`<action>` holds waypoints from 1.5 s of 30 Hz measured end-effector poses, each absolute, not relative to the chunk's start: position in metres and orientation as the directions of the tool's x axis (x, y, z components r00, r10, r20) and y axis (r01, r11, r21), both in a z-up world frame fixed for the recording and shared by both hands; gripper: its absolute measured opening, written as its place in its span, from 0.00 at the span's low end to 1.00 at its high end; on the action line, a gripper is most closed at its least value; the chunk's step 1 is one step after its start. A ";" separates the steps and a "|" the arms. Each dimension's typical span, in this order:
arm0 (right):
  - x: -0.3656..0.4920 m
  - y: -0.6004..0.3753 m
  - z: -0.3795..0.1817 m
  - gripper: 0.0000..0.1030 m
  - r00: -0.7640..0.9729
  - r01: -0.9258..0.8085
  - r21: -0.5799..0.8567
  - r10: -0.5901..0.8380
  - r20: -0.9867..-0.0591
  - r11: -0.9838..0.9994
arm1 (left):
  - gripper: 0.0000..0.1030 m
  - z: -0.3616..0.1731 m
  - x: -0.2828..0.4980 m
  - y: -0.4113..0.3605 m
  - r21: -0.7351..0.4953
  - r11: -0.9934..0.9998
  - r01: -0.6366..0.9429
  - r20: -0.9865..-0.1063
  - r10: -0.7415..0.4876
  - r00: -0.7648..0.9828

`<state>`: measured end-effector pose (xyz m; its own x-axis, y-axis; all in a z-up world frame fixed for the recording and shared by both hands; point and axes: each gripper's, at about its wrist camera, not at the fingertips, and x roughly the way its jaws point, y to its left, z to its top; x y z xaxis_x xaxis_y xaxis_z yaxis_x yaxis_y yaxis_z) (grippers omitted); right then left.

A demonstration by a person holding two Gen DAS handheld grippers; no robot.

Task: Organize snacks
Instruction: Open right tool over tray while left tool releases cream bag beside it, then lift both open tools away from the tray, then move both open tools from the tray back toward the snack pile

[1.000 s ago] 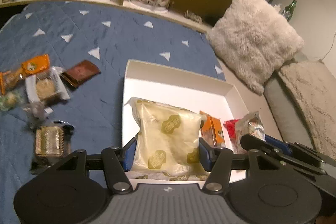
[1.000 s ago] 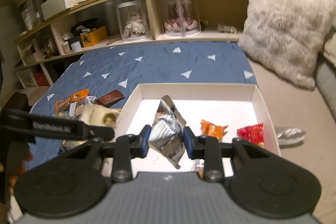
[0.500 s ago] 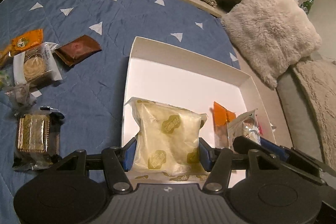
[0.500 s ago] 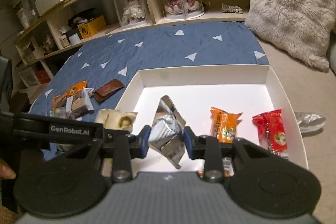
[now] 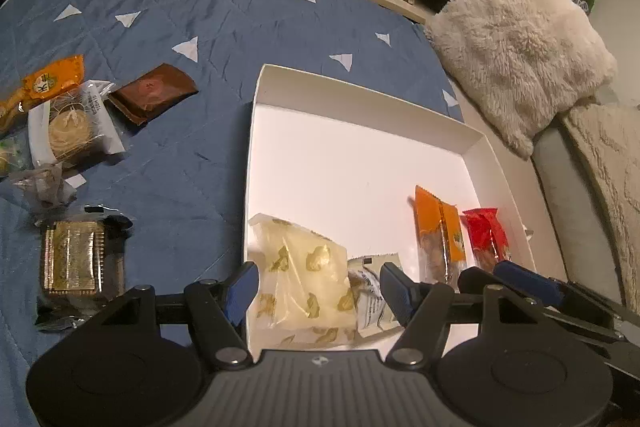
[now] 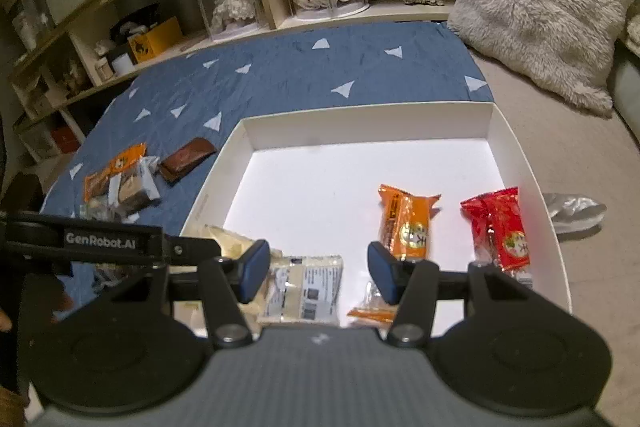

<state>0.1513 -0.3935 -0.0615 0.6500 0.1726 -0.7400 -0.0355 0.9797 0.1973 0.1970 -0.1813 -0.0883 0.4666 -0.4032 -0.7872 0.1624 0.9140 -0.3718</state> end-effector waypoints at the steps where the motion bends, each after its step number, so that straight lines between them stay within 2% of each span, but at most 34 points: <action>1: 0.151 -0.393 -0.061 0.59 0.647 -0.035 0.194 0.170 -0.743 0.980 | 0.66 -0.087 0.196 -0.181 -0.367 0.915 0.166 -0.789 -0.401 0.466; 11: 0.143 -0.396 -0.059 0.70 0.624 0.001 0.190 0.147 -0.767 0.982 | 0.67 -0.080 0.185 -0.178 -0.322 0.924 0.204 -0.799 -0.381 0.464; 14: 0.140 -0.398 -0.058 0.77 0.624 0.028 0.189 0.131 -0.770 0.982 | 0.67 -0.078 0.181 -0.175 -0.313 0.926 0.212 -0.803 -0.377 0.463; 15: 0.139 -0.399 -0.057 0.79 0.626 0.036 0.190 0.126 -0.770 0.981 | 0.69 -0.078 0.180 -0.174 -0.311 0.926 0.216 -0.803 -0.377 0.462; 16: 0.138 -0.400 -0.056 0.81 0.627 0.042 0.192 0.123 -0.769 0.981 | 0.78 -0.077 0.178 -0.174 -0.307 0.926 0.220 -0.803 -0.376 0.462; 17: 0.137 -0.400 -0.055 0.82 0.628 0.047 0.192 0.121 -0.769 0.980 | 0.81 -0.076 0.176 -0.173 -0.301 0.927 0.226 -0.801 -0.374 0.468; 23: 0.131 -0.400 -0.048 0.88 0.627 0.059 0.179 0.103 -0.772 0.982 | 0.85 -0.068 0.166 -0.169 -0.266 0.929 0.256 -0.796 -0.361 0.485; 28: 0.124 -0.397 -0.041 0.99 0.625 0.058 0.153 0.084 -0.776 0.986 | 0.97 -0.063 0.159 -0.165 -0.258 0.929 0.264 -0.792 -0.360 0.493; 30: 0.120 -0.398 -0.038 0.99 0.630 0.066 0.153 0.078 -0.773 0.986 | 1.00 -0.062 0.156 -0.161 -0.256 0.929 0.267 -0.791 -0.360 0.495; 45: 0.103 -0.393 -0.019 0.99 0.660 0.071 0.109 0.035 -0.751 0.991 | 1.00 -0.039 0.140 -0.127 -0.289 0.913 0.288 -0.733 -0.404 0.547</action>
